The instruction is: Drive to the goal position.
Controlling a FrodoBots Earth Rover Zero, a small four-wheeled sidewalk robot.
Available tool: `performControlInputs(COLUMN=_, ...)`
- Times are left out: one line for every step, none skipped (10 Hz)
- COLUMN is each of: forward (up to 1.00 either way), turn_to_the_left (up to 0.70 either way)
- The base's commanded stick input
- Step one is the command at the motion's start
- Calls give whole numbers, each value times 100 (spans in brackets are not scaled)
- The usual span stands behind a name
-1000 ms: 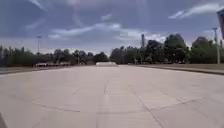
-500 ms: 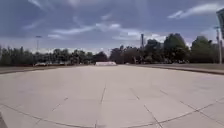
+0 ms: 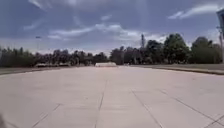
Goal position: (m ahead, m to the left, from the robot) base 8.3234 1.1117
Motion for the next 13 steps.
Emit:
performControlInputs(forward=68, turn_to_the_left=5)
performControlInputs(forward=68, turn_to_the_left=6)
performControlInputs(forward=68, turn_to_the_left=3)
performControlInputs(forward=68, turn_to_the_left=0)
performControlInputs(forward=68, turn_to_the_left=0)
performControlInputs(forward=68, turn_to_the_left=0)
performControlInputs(forward=68, turn_to_the_left=0)
performControlInputs(forward=68, turn_to_the_left=0)
performControlInputs(forward=68, turn_to_the_left=0)
performControlInputs(forward=68, turn_to_the_left=0)
performControlInputs(forward=68, turn_to_the_left=0)
performControlInputs(forward=68, turn_to_the_left=0)
performControlInputs(forward=68, turn_to_the_left=0)
